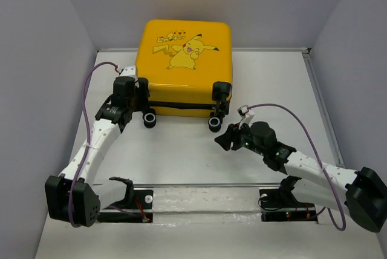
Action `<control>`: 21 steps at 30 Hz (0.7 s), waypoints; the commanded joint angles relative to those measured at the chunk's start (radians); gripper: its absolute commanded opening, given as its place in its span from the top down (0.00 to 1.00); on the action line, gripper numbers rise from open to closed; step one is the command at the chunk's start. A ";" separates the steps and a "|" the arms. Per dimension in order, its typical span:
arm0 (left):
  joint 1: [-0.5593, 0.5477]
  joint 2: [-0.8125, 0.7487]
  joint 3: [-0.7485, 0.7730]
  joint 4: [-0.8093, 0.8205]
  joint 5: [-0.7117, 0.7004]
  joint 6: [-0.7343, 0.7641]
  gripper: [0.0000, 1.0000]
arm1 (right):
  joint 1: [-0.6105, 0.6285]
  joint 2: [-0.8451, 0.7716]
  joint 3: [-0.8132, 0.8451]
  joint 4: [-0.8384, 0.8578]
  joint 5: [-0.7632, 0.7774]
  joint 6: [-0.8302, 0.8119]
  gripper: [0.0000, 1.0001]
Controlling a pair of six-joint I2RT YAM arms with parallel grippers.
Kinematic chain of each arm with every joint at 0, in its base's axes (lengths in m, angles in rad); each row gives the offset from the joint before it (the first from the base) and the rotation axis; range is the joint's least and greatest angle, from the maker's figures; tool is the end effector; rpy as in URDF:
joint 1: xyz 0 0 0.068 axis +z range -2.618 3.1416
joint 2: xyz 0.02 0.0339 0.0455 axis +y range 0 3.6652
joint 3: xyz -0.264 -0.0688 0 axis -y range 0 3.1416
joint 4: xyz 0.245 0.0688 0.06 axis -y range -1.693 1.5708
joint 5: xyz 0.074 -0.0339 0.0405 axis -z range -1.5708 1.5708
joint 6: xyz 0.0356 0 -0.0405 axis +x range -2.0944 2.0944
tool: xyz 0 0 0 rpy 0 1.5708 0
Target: Pack the luggage
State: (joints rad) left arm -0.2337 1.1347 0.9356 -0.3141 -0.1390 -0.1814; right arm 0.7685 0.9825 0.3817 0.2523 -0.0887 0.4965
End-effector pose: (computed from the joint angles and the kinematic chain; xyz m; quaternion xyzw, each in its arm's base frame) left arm 0.2499 -0.0544 0.3095 -0.0125 0.8620 -0.0450 0.5048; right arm 0.1505 0.1499 0.2067 -0.1361 0.8072 0.3682 0.4409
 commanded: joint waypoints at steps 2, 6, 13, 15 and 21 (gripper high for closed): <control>-0.007 -0.027 -0.024 0.096 0.133 -0.039 0.94 | 0.011 0.013 -0.038 0.209 0.199 0.019 0.43; -0.007 -0.072 -0.069 0.161 0.350 -0.110 0.94 | 0.011 0.025 -0.090 0.367 0.342 -0.019 0.39; -0.009 -0.174 -0.150 0.250 0.489 -0.208 0.94 | 0.011 0.159 -0.119 0.651 0.523 -0.130 0.48; -0.009 -0.205 -0.147 0.227 0.489 -0.204 0.94 | 0.011 0.215 -0.103 0.715 0.576 -0.173 0.50; -0.009 -0.263 -0.129 0.185 0.473 -0.187 0.94 | -0.038 0.317 -0.073 0.867 0.636 -0.208 0.51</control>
State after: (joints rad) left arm -0.2230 0.9524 0.7784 -0.1776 0.2180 -0.3695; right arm 0.7601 1.2503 0.2714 0.8875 0.4416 0.3401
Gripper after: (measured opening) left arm 0.625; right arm 0.492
